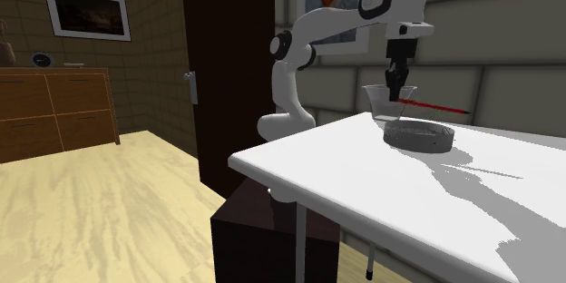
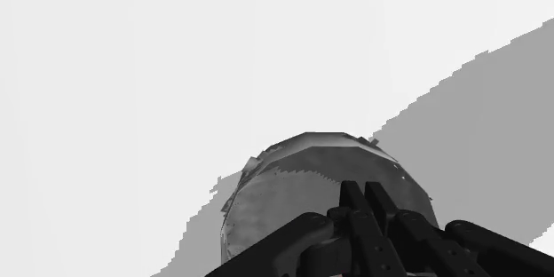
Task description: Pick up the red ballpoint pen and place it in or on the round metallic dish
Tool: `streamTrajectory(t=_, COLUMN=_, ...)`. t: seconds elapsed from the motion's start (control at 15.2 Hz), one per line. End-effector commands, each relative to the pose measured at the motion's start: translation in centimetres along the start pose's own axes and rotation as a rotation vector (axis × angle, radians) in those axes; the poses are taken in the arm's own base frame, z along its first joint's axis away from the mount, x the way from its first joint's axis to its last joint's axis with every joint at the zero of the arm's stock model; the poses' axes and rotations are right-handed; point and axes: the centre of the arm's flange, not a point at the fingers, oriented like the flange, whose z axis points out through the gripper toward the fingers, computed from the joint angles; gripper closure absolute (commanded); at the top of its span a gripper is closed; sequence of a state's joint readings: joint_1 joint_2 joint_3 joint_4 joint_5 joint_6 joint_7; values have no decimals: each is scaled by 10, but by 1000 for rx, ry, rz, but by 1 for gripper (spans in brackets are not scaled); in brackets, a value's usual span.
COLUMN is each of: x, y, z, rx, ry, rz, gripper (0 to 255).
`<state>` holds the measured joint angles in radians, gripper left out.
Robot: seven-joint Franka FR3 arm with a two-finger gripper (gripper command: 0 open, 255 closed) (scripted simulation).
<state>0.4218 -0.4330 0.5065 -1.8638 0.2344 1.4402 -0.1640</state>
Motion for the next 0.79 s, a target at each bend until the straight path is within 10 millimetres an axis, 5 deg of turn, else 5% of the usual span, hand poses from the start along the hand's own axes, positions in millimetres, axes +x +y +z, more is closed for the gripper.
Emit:
streamTrajectory(t=0.0, x=2, y=-1, z=9, rx=0, ry=0, rz=1, gripper=255)
streamTrajectory(t=0.73, x=4, y=1, z=68, rx=0, ry=0, rz=1, gripper=255)
